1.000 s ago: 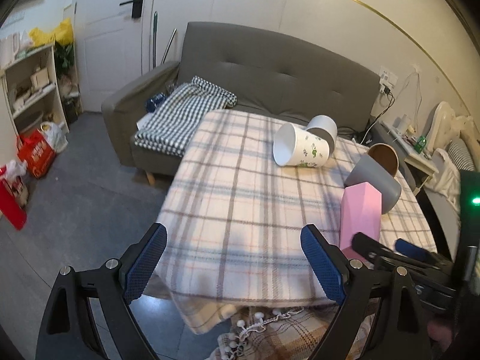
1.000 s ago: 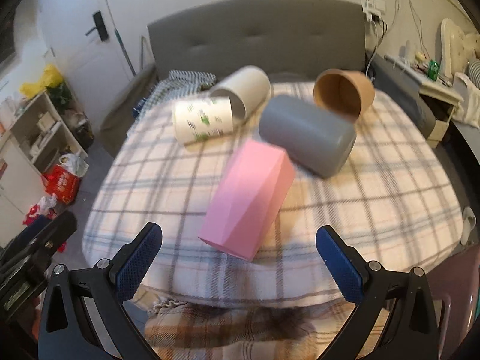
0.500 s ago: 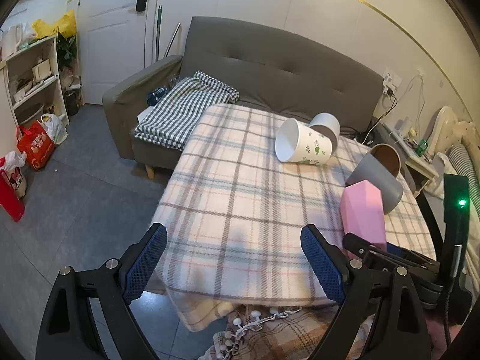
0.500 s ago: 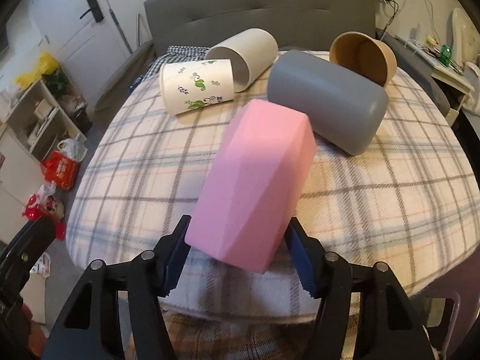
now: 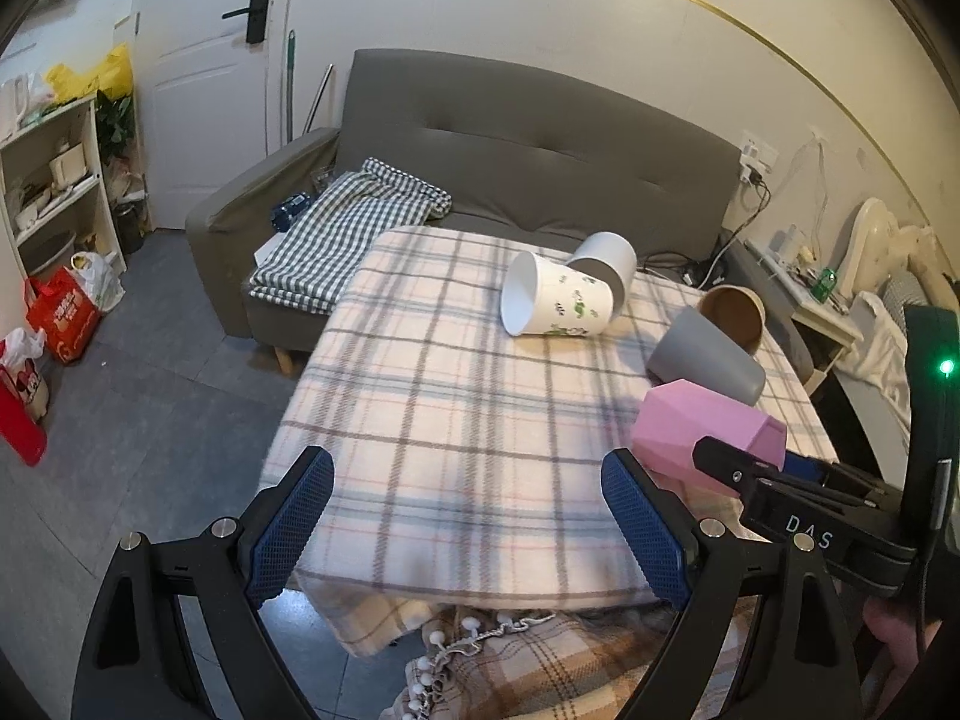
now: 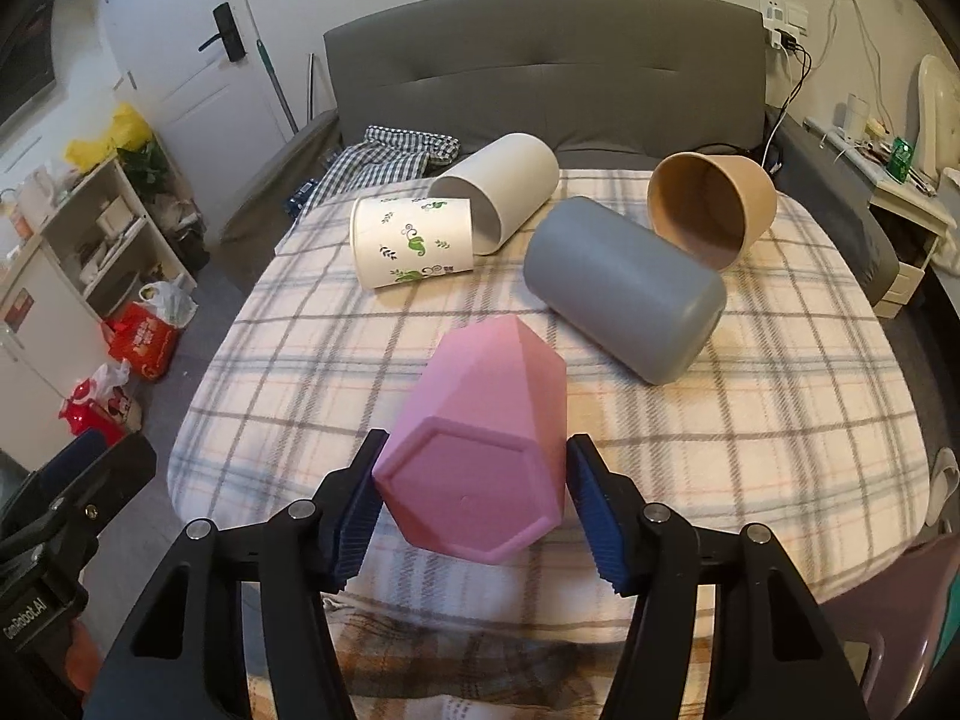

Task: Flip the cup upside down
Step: 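Rotate the right tool so the pink cup's rim points down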

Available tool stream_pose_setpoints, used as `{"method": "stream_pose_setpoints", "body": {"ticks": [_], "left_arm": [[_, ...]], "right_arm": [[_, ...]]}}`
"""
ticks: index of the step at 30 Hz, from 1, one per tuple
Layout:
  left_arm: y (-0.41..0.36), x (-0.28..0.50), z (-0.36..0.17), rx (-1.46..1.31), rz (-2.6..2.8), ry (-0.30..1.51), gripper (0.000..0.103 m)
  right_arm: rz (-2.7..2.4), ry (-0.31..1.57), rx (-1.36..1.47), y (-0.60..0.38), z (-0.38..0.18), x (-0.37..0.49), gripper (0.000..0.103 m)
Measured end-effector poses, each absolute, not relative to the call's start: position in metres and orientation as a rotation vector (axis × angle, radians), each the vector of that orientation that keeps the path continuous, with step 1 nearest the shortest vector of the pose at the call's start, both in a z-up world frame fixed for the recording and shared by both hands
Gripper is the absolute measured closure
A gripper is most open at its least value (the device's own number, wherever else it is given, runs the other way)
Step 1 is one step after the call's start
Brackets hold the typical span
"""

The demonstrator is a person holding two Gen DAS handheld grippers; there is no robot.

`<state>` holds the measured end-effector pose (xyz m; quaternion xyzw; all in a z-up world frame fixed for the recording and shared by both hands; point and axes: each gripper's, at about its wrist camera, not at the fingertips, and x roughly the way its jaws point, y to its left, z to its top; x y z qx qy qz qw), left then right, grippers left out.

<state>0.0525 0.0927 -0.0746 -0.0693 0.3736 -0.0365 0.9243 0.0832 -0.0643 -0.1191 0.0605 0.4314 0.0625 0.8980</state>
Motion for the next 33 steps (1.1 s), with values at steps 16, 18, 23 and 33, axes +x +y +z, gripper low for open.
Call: {"method": "stream_pose_setpoints", "body": {"ticks": [16,18,23,33], "left_arm": [[0.102,0.062,-0.088,-0.158,-0.029,0.797,0.009],[0.107,0.064,-0.091,-0.160,-0.012,0.798,0.009],[0.116,0.069,-0.099,-0.187,0.006,0.811,0.009],[0.124,0.076,-0.114,-0.195,0.016,0.844,0.009]], "right_arm": [[0.222,0.865,0.019,-0.058,-0.093,0.104,0.045],[0.233,0.875,0.004,-0.052,-0.092,0.108,0.045],[0.265,0.894,-0.049,-0.031,-0.095,0.125,0.045],[0.294,0.926,-0.120,0.001,-0.113,0.161,0.045]]}}
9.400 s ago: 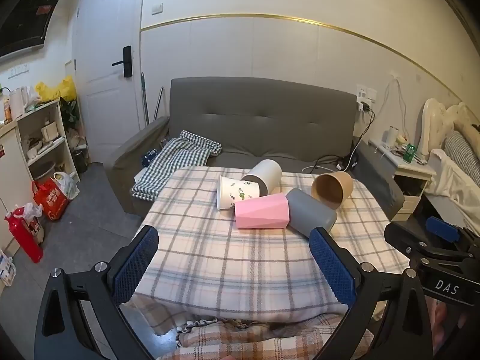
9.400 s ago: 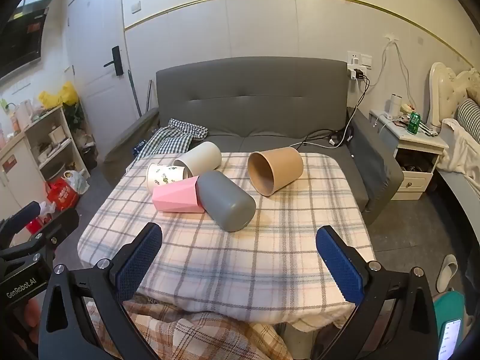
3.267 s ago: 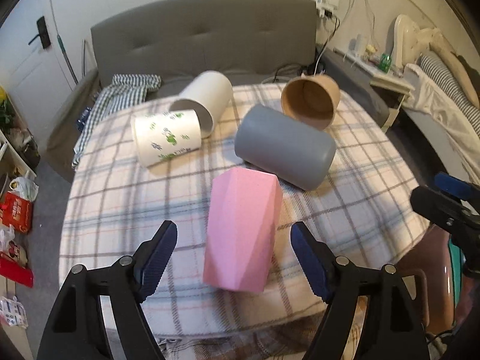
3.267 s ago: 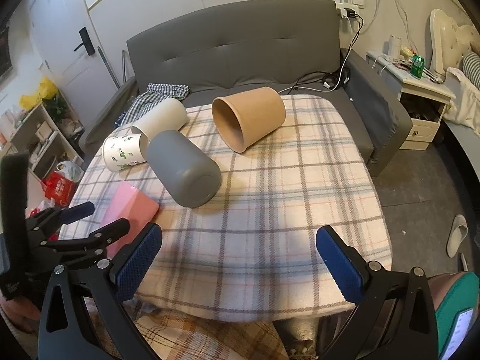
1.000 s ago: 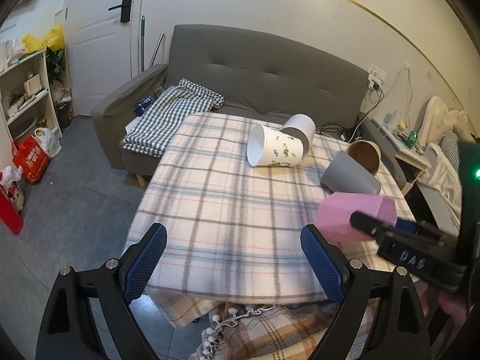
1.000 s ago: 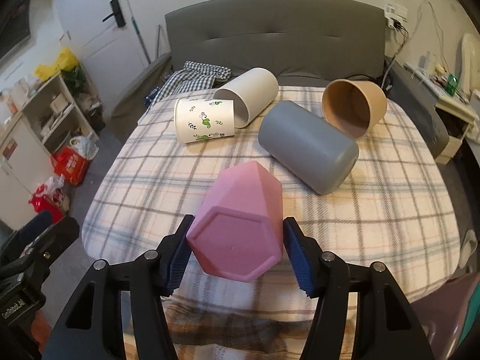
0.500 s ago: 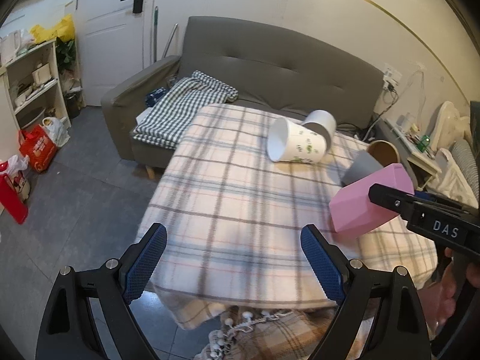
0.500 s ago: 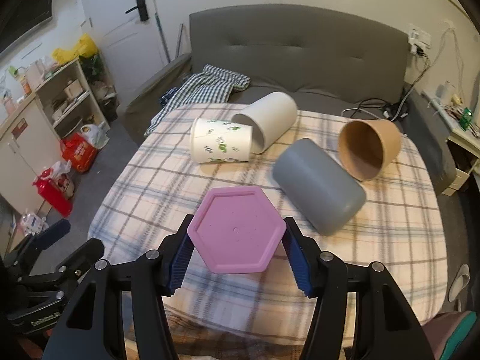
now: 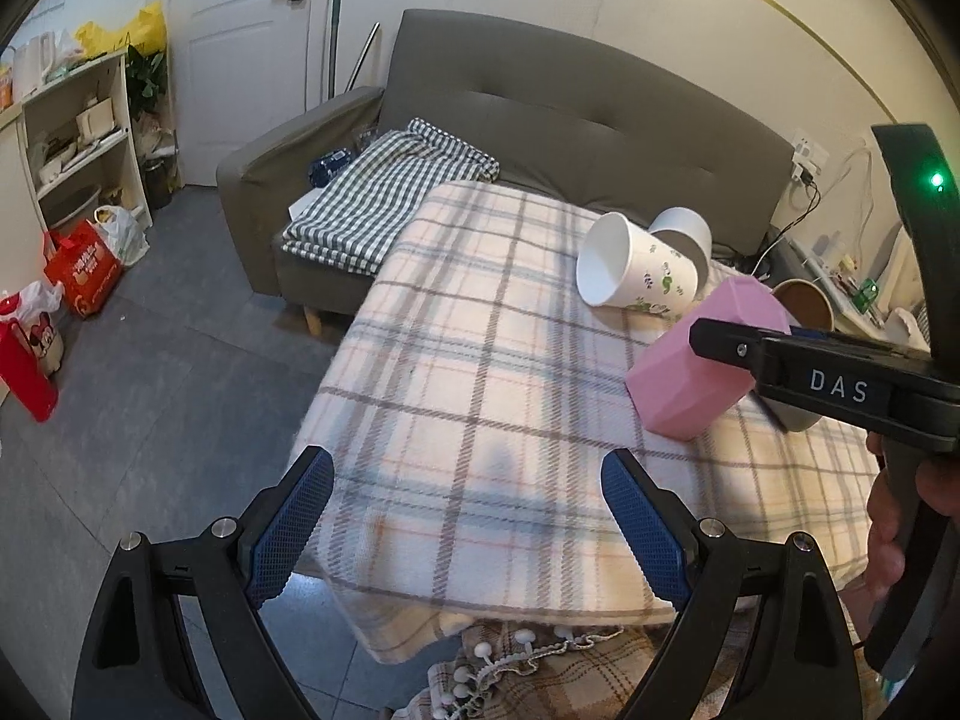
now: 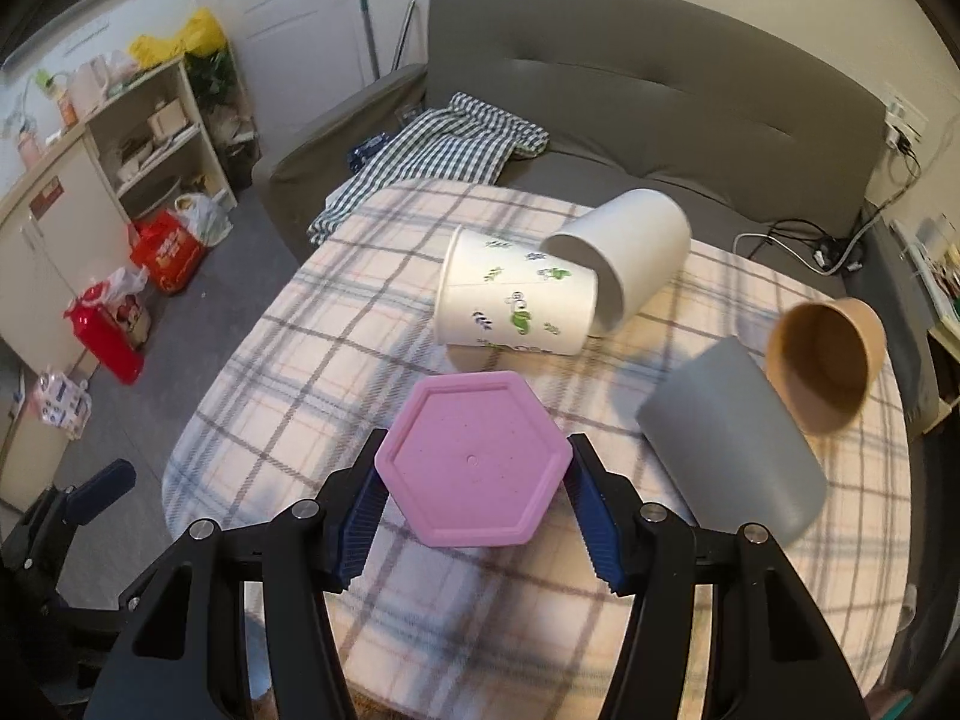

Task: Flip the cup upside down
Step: 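Rotate the right tool so the pink cup's rim points down, then lower the inverted pink cup onto the table and open the right tool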

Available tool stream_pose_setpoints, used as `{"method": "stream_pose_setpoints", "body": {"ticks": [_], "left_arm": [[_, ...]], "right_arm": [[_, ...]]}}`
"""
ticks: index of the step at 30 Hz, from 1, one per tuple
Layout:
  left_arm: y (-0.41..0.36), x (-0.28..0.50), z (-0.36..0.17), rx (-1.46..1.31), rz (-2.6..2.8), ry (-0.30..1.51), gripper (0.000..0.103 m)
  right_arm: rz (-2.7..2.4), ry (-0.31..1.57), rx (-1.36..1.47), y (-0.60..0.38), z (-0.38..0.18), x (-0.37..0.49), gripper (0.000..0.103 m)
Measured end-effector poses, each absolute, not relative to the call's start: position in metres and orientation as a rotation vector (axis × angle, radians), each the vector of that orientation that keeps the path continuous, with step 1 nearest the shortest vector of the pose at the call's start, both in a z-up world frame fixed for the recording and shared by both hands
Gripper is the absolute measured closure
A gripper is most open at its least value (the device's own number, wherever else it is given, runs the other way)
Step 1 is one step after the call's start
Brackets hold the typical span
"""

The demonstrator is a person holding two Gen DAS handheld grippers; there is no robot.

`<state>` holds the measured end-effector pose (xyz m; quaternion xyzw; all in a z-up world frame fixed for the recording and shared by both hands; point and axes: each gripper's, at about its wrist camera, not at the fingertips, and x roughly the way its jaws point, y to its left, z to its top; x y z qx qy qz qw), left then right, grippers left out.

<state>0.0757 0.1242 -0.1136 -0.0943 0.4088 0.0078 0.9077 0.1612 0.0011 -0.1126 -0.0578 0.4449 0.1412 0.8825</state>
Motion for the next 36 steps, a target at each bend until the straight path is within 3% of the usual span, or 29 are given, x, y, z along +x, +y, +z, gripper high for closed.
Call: {"method": "stream_pose_setpoints", "body": {"ticks": [18,20,22,36], "left_arm": [[0.118,0.073,-0.116,-0.175,0.027,0.865,0.009],[0.117,0.072,-0.113,-0.170,0.029,0.863,0.009],[0.115,0.071,-0.109,-0.166,0.030,0.858,0.009],[0.069,0.038,-0.025,-0.080,0.017,0.689,0.009]], "right_arm": [[0.297,0.921,-0.132,0.003,-0.110,0.177,0.045],[0.293,0.900,-0.138,0.003,-0.105,0.174,0.037],[0.297,0.885,-0.131,0.001,-0.100,0.171,0.035],[0.289,0.719,-0.032,-0.052,-0.014,0.118,0.035]]}}
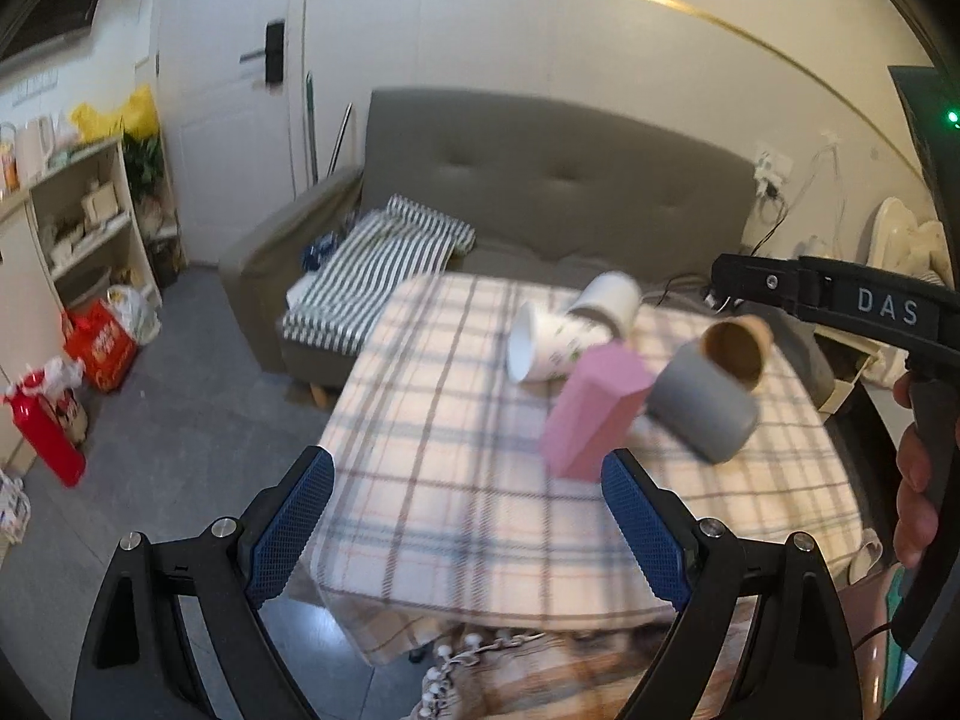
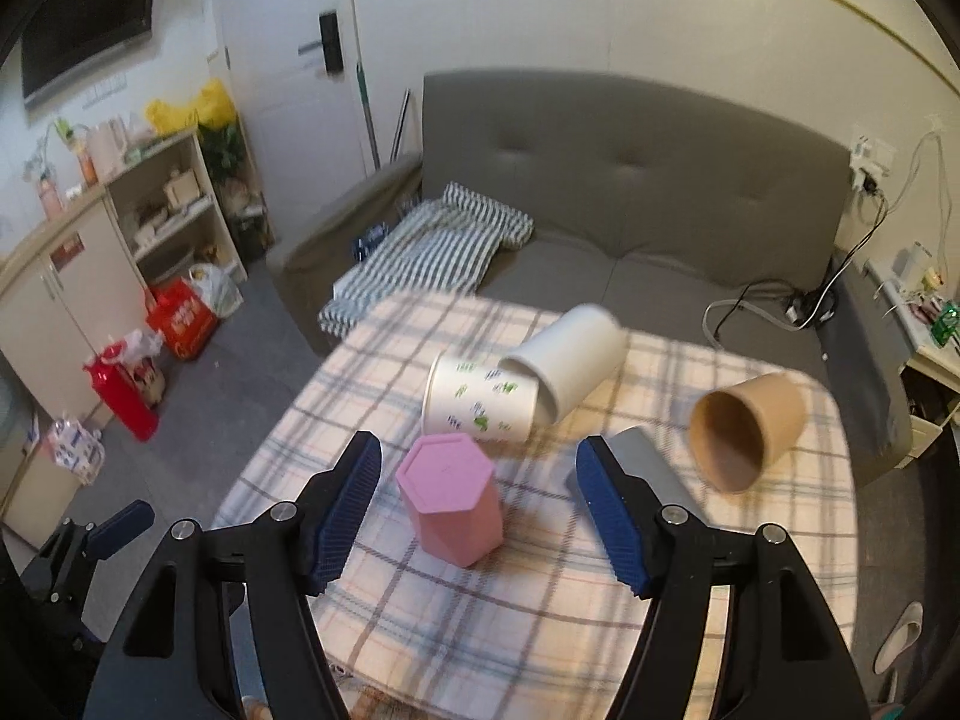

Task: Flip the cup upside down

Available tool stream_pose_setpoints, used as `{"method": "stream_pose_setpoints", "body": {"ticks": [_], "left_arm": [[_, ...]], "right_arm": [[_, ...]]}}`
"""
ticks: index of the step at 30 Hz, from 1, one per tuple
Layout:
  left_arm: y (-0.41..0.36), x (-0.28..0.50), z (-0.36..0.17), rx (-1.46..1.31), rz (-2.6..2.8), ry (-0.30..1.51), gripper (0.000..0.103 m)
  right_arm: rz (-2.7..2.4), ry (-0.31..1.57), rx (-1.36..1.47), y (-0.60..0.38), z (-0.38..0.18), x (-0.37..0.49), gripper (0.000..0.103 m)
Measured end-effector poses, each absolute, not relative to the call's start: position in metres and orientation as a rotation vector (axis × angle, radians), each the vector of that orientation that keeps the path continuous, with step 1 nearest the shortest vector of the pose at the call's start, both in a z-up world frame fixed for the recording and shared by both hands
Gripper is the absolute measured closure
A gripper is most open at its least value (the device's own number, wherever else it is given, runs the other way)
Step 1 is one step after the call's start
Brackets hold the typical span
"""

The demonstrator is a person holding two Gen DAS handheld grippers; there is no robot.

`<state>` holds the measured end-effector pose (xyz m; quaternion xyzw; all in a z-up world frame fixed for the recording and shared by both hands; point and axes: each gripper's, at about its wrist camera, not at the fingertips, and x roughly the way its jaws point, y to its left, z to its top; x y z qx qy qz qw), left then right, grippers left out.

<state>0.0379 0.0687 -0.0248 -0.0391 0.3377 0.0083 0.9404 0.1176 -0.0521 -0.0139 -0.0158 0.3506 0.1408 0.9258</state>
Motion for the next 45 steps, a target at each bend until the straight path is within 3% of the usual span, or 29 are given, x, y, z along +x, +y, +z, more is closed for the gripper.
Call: {"method": "stream_pose_setpoints", "body": {"ticks": [8,14,19,28,45], "left_arm": [[0.032,0.011,0.020,-0.044,0.016,0.581,0.009],[0.012,-0.002,0.023,-0.023,0.031,0.537,0.009],[0.002,-0.003,0.004,0.002,0.048,0.540,0.009],[0.003,-0.013,-0.010,0.025,0.139,0.491,0.003],[0.008,-0.012,-0.017,0.006,0.140,0.527,0.002]], "right_arm": [[0.258,0.598,0.010,-0.103,0.035,0.058,0.035],[0.224,0.560,0.057,-0.139,0.033,0.023,0.035],[0.201,0.525,0.091,-0.157,0.011,0.012,0.016],[0.198,0.549,0.047,-0.156,-0.031,0.010,0.000],[0.172,0.574,0.054,-0.155,-0.037,0.013,0.000]]}}
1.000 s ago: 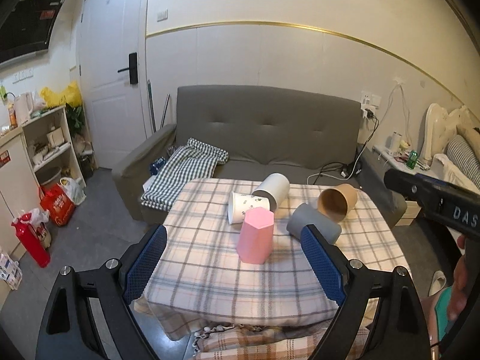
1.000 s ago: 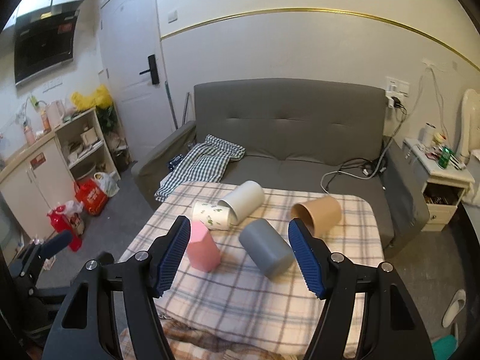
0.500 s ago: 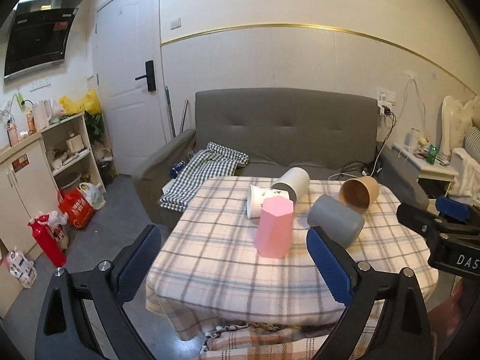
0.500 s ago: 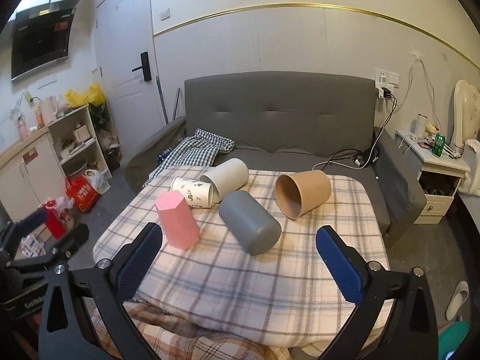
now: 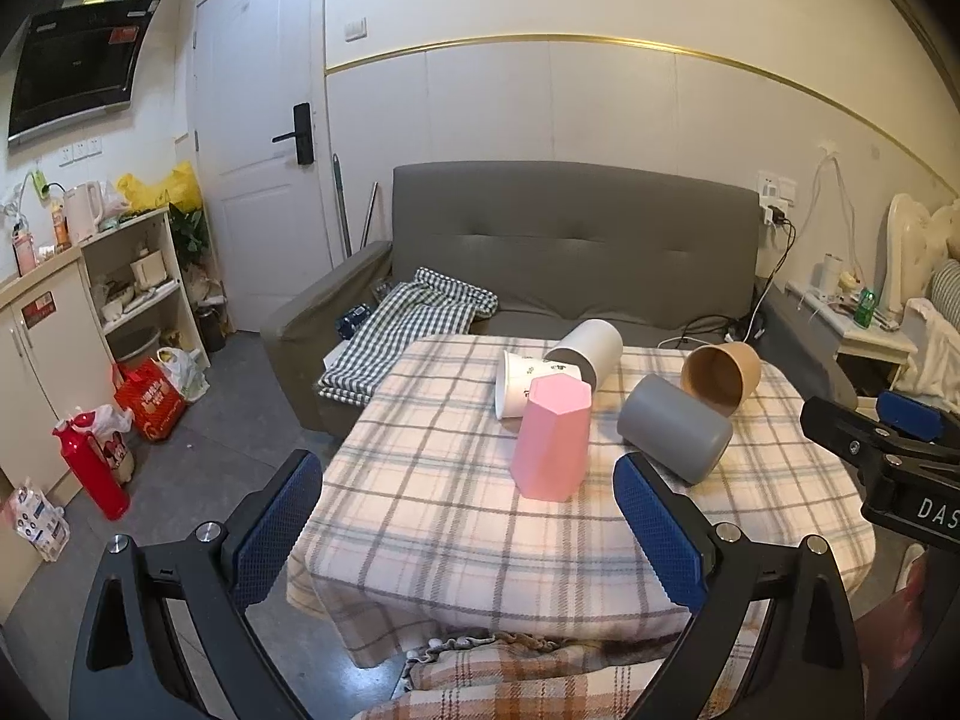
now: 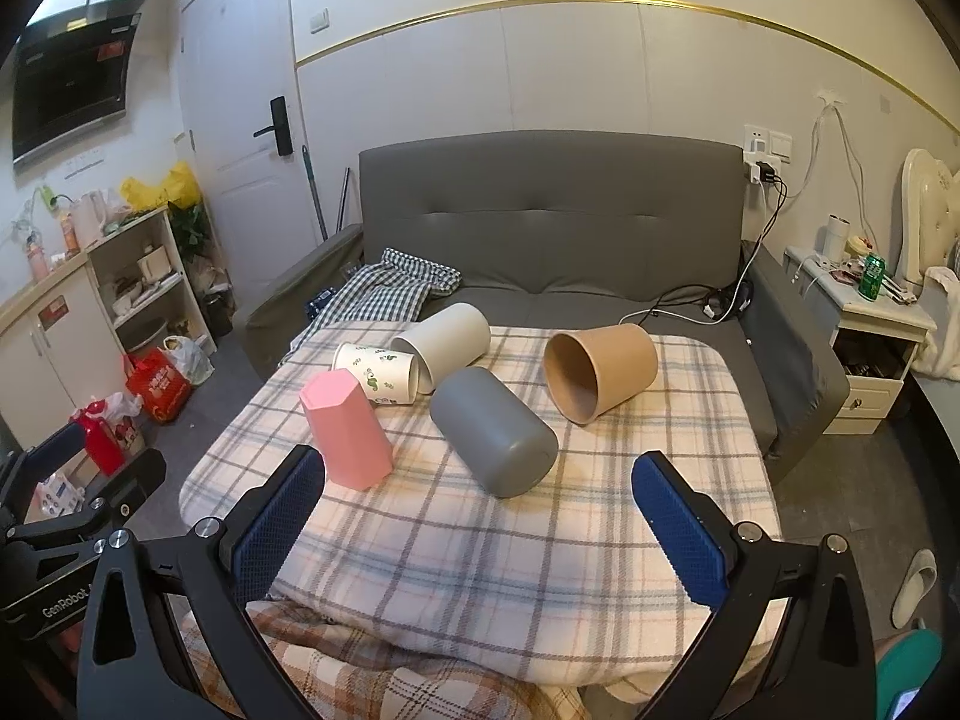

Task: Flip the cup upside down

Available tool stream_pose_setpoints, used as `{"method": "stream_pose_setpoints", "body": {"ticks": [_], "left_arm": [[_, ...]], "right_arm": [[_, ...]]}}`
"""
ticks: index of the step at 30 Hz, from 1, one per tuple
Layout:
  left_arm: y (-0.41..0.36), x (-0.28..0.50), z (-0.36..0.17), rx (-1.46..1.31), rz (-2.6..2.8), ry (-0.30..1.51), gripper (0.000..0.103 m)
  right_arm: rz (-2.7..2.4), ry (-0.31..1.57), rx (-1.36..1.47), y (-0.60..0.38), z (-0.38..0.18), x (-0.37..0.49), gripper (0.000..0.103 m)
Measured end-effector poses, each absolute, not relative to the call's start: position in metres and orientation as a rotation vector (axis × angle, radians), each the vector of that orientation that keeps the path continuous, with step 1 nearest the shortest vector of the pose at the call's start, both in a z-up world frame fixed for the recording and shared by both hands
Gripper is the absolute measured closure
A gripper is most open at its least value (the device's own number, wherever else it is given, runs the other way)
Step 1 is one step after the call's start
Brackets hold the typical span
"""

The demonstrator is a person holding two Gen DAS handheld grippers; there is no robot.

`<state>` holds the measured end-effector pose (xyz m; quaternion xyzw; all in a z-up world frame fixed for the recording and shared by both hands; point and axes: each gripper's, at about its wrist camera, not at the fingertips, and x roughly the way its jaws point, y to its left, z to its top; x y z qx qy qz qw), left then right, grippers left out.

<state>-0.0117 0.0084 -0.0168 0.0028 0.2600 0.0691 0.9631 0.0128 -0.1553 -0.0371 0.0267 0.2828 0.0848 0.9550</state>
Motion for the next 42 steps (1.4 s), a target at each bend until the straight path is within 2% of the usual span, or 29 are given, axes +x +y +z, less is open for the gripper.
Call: {"method": "stream_pose_setpoints", "body": {"ticks": [42], "left_arm": [[0.0081,-0.0146,-0.0226,0.005,0.139,0.540,0.002]], "right_arm": [[0.170,0.601,0.036,-0.1506,-0.0444,0.0147,0.000]]}}
